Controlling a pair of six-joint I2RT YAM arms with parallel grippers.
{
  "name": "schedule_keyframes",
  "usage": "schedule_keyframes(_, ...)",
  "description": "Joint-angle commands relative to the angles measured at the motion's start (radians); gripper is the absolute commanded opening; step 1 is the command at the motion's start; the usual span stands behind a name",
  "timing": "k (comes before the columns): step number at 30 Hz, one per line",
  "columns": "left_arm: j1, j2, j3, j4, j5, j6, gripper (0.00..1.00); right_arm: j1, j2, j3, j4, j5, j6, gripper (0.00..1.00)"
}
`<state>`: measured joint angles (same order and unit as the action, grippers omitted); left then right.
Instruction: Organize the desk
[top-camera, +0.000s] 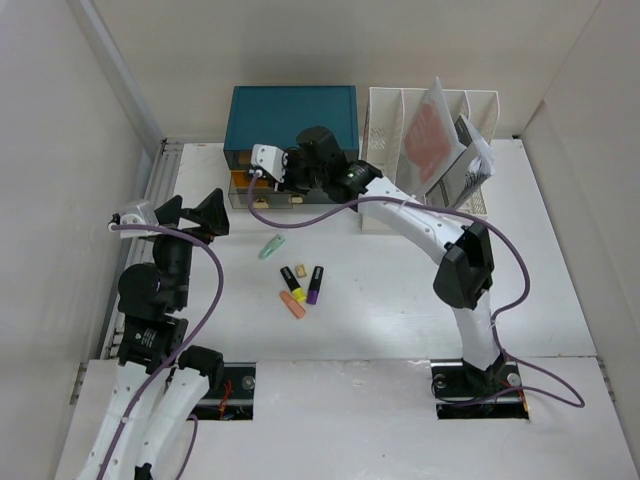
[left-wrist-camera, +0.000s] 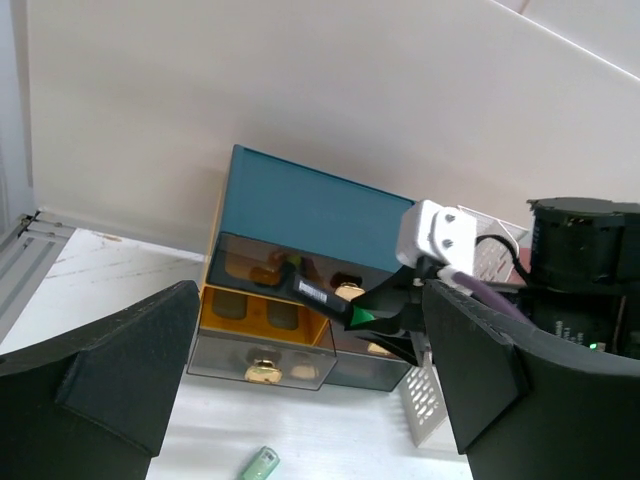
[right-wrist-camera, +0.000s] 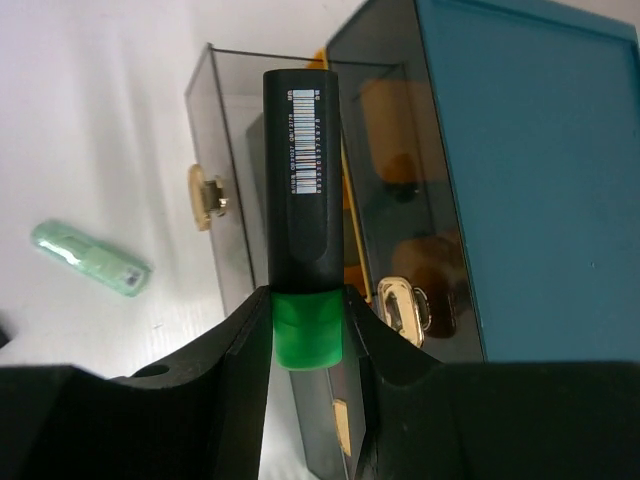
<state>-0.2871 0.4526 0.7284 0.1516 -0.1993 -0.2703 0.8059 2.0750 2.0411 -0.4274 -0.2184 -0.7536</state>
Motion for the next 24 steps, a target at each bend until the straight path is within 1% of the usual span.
schedule_keyframes(1,-0.004,0.005,0.000,0.039,-0.019,0.009,0.93,0.007,0.030,0.034,0.116,0.085,0.028,0.19)
schedule_keyframes(3,-0.004,0.014,0.000,0.039,-0.019,0.009,0.93,0.007,0.056,0.044,0.134,0.114,0.016,0.19)
schedule_keyframes(7,-0.004,0.014,0.000,0.039,-0.019,0.009,0.93,0.007,0.088,0.054,0.159,0.114,0.007,0.19)
schedule_keyframes(11,-0.004,0.014,0.000,0.039,-0.019,0.009,0.93,0.007,0.137,0.126,0.159,0.123,-0.003,0.19)
schedule_keyframes(12,-0.004,0.014,0.000,0.039,-0.019,0.009,0.93,0.007,0.137,0.140,0.159,0.132,-0.003,0.21)
schedule_keyframes(15,-0.004,0.014,0.000,0.039,-0.028,0.019,0.93,0.007,0.158,0.140,0.159,0.132,-0.003,0.32)
schedule_keyframes(16,-0.004,0.014,0.000,0.039,-0.028,0.019,0.93,0.007,0.168,0.140,0.147,0.132,-0.003,0.38)
schedule_keyframes(17,-0.004,0.014,0.000,0.039,-0.028,0.019,0.93,0.007,0.168,0.140,0.147,0.122,-0.003,0.48)
schedule_keyframes(18,-0.004,0.014,0.000,0.039,-0.028,0.019,0.93,0.007,0.168,0.140,0.138,0.122,-0.003,0.51)
schedule_keyframes(21,-0.004,0.014,0.000,0.039,-0.028,0.019,0.93,0.007,0.159,0.129,0.138,0.122,-0.003,0.57)
schedule_keyframes(22,-0.004,0.014,0.000,0.039,-0.028,0.019,0.93,0.007,0.158,0.101,0.160,0.122,-0.003,0.57)
schedule_keyframes(24,-0.004,0.014,0.000,0.039,-0.028,0.019,0.93,0.007,0.128,0.100,0.161,0.111,0.016,0.58)
